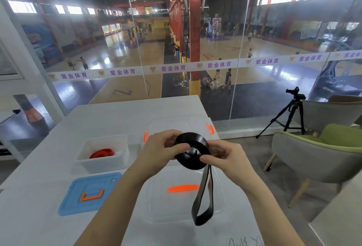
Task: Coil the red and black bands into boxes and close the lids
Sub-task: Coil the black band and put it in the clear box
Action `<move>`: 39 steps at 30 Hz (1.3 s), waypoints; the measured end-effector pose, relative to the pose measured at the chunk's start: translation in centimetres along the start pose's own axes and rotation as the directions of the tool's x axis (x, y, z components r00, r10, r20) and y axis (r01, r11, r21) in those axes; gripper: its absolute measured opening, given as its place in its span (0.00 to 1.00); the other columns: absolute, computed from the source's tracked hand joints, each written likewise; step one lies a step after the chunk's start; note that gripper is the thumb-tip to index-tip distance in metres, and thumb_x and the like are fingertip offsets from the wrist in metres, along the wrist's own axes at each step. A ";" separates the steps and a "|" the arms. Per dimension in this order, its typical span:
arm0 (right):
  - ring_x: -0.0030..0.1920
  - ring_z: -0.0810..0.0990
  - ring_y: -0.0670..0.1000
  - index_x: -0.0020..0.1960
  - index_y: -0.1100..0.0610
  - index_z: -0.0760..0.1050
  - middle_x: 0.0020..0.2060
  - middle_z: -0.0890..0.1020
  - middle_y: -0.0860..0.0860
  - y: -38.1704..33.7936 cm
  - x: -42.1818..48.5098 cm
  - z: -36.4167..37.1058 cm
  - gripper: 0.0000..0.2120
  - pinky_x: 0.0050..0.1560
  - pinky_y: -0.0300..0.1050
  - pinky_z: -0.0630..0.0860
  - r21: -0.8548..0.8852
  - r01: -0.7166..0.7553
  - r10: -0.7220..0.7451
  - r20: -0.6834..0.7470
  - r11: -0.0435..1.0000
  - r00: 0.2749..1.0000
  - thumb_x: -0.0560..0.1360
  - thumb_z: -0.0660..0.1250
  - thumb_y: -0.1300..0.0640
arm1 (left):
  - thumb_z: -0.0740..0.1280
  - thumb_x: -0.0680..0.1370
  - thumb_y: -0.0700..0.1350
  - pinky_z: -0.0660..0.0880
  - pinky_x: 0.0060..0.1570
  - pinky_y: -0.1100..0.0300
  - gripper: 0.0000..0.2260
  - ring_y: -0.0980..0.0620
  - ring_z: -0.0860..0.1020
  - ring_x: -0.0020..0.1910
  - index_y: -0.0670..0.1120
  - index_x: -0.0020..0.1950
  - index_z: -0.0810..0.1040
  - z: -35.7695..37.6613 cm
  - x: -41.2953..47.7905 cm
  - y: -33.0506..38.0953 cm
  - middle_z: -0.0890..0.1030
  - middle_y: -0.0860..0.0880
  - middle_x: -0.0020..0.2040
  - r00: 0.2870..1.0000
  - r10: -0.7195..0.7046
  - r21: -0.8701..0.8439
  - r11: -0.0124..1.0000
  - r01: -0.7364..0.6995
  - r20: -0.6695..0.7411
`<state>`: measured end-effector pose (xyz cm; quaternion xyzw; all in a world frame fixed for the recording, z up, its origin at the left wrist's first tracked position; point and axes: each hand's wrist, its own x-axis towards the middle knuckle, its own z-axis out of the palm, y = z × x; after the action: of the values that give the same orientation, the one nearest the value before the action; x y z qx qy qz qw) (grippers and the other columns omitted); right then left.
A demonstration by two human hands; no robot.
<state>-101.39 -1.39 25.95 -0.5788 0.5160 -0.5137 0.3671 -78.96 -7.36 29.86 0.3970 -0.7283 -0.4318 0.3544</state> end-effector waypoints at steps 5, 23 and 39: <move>0.48 0.89 0.50 0.53 0.50 0.88 0.44 0.90 0.49 0.3 -0.3 0.0 0.14 0.56 0.48 0.85 -0.074 0.028 -0.028 -0.008 0.997 1.000 0.71 0.80 0.64 | 0.77 0.76 0.43 0.82 0.59 0.51 0.09 0.55 0.86 0.53 0.51 0.55 0.85 -0.9 0.2 -0.8 0.88 0.53 0.50 0.994 -0.050 0.131 0.991 0.036 0.101; 0.48 0.90 0.52 0.50 0.47 0.88 0.44 0.90 0.52 0.6 0.0 -0.1 0.15 0.53 0.46 0.84 0.031 -0.021 0.021 0.008 0.999 1.000 0.72 0.79 0.66 | 0.72 0.80 0.41 0.85 0.54 0.46 0.06 0.48 0.87 0.51 0.47 0.56 0.83 -0.5 0.0 -0.5 0.87 0.45 0.49 0.989 -0.114 0.041 0.993 0.110 0.097; 0.51 0.90 0.52 0.55 0.52 0.87 0.47 0.91 0.50 0.2 0.2 -0.4 0.16 0.61 0.53 0.84 0.009 -0.021 0.021 0.050 1.000 0.999 0.71 0.80 0.67 | 0.76 0.76 0.42 0.84 0.49 0.58 0.08 0.52 0.87 0.47 0.53 0.53 0.86 -0.4 -0.1 -0.5 0.88 0.53 0.44 0.994 -0.068 0.093 0.994 0.059 0.088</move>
<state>-101.81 -1.63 25.91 -0.5842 0.5102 -0.4977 0.3882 -78.44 -7.57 29.52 0.4154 -0.7494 -0.4272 0.2886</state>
